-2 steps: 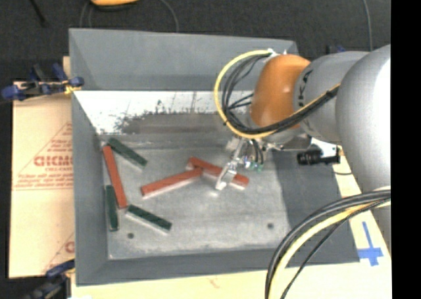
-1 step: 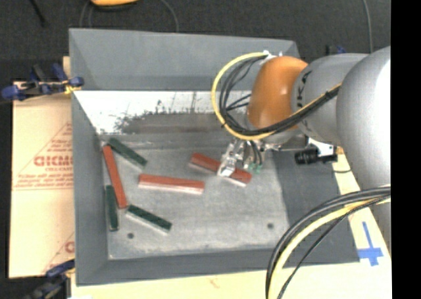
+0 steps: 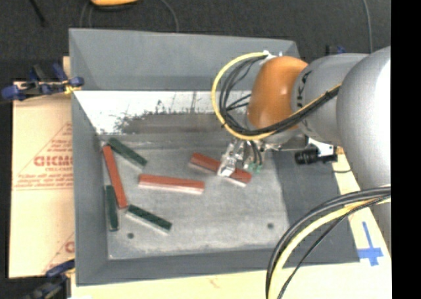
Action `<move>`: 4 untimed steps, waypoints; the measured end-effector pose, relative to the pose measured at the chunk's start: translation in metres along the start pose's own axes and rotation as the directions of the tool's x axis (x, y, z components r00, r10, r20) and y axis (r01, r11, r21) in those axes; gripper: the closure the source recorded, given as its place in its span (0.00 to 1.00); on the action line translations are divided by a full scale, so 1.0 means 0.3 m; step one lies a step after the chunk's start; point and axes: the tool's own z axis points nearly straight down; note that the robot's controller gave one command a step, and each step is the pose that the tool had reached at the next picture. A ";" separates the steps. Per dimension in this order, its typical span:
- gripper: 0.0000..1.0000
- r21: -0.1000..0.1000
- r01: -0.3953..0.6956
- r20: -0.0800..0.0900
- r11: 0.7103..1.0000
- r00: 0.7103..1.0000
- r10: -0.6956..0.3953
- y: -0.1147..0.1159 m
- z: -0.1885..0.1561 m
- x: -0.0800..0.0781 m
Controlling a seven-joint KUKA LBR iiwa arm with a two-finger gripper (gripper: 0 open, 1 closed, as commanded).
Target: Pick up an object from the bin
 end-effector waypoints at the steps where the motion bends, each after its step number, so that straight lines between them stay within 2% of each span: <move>1: 1.00 0.001 0.001 -0.003 1.000 1.000 -0.001 -0.001 -0.005 0.003; 2: 1.00 0.003 0.002 -0.010 1.000 1.000 -0.002 -0.003 -0.035 0.006; 4: 1.00 0.001 0.004 -0.010 1.000 1.000 -0.004 -0.002 -0.135 0.003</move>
Offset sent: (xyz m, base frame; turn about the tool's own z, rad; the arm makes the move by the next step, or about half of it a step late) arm 0.0001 0.0001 0.0421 0.0000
